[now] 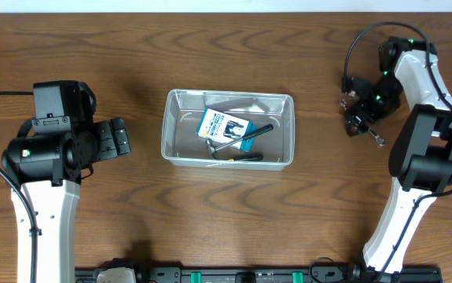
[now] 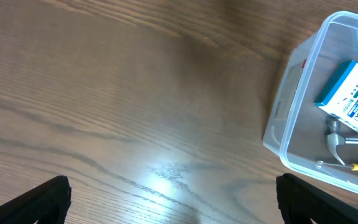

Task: Pack container
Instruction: 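Move the right gripper back over the chrome wrench, then lower the right gripper and grasp the chrome wrench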

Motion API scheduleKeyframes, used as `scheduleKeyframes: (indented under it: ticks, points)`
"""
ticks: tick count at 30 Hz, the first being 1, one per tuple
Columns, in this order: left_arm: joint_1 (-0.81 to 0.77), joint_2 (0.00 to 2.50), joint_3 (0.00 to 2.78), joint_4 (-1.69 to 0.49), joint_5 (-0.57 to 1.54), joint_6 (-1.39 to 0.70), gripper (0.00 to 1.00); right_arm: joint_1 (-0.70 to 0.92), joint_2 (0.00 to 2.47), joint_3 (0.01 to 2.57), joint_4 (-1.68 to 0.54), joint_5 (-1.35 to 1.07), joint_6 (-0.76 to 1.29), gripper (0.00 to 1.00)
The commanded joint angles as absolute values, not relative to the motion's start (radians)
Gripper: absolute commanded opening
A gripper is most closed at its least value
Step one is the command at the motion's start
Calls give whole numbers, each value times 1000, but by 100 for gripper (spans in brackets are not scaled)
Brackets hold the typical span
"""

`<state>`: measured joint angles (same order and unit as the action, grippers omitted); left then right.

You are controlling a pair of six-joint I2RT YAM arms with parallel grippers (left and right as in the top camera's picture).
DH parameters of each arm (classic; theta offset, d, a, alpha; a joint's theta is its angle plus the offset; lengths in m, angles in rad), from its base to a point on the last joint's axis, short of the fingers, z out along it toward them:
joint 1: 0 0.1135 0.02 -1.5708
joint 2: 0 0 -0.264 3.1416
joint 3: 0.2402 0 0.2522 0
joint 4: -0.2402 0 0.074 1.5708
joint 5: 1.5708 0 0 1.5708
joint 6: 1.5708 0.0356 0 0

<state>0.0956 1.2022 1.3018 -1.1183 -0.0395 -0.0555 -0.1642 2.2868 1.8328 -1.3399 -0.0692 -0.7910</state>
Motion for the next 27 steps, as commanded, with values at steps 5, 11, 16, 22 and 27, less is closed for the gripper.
scheduleKeyframes:
  ticks: [5,11,16,22,27]
  points:
    - [100,1195,1306,-1121,-41,-65,98,-148,2297,1752,-1290,-86,-788,92]
    - [100,1195,1306,-1121,-41,-65,98,-148,2297,1721,-1221,-4,-701,86]
    - [100,1195,1306,-1121,-41,-65,98,-148,2297,1710,-1211,23,-688,86]
    - [100,1195,1306,-1121,-41,-65,98,-148,2297,1706,-1211,35,-688,83]
    - [100,1195,1306,-1121,-41,-65,98,-150,2297,1705,-1211,39,-666,75]
